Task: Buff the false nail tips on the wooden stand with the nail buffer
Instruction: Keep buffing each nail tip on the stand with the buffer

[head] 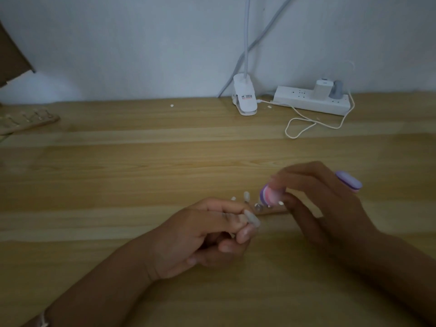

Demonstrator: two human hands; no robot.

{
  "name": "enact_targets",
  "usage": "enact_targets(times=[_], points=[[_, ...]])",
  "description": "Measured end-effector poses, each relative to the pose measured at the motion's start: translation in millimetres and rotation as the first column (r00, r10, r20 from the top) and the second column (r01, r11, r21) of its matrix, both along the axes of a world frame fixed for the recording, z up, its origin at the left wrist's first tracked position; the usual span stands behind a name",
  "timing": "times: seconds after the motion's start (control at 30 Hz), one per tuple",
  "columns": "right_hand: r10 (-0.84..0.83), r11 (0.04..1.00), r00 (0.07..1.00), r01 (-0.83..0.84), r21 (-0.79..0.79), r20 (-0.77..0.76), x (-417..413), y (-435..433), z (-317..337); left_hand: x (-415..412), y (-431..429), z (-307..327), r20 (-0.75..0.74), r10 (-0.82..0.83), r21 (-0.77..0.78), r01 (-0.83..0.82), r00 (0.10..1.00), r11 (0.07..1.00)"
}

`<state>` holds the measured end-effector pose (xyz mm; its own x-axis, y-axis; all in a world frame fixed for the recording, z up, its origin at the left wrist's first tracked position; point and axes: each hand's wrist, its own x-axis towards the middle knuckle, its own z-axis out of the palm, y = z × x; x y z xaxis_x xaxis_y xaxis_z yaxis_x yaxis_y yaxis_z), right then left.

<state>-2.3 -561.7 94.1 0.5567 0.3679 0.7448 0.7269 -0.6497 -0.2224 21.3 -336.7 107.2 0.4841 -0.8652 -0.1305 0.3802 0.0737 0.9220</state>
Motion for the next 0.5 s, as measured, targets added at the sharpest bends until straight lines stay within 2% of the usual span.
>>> enact_targets(times=[0.03, 0.1, 0.17, 0.3, 0.37, 0.43, 0.5], points=[[-0.012, 1.0, 1.0, 0.012, 0.025, 0.028, -0.7, 0.5, 1.9, 0.5, -0.5, 0.3, -0.002, 0.007, 0.0, -0.007, 1.0, 1.0], [0.063, 0.997, 0.995, -0.066, 0.037, 0.071, -8.9, 7.8, -0.6, 0.4, -0.7, -0.3, -0.027, 0.018, -0.004, -0.018, 0.999, 1.0], [0.13, 0.992, 0.99, -0.13, -0.004, 0.046, -12.0, 11.1, -6.8, -0.7, 0.0, -1.5, -0.047, 0.0, -0.014, -0.001, 0.999, 1.0], [0.01, 0.999, 1.0, -0.011, 0.037, 0.024, 0.3, 3.0, 0.0, -3.1, -0.2, -0.4, -0.035, -0.006, -0.039, 0.005, 0.999, 0.999], [0.069, 0.996, 0.995, -0.073, 0.046, 0.073, -7.4, 7.8, -1.2, -2.8, -1.1, -0.8, -0.047, 0.013, -0.061, -0.016, 0.999, 0.998], [0.144, 0.99, 0.986, -0.143, -0.016, 0.082, -13.5, 11.5, -7.8, -2.4, -0.2, -2.2, -0.041, 0.023, -0.051, -0.025, 0.999, 0.998], [0.071, 0.997, 0.994, -0.068, -0.039, 0.077, -5.5, 5.1, -9.1, -1.7, 0.9, -2.1, -0.027, 0.004, -0.06, -0.006, 1.0, 0.998]])
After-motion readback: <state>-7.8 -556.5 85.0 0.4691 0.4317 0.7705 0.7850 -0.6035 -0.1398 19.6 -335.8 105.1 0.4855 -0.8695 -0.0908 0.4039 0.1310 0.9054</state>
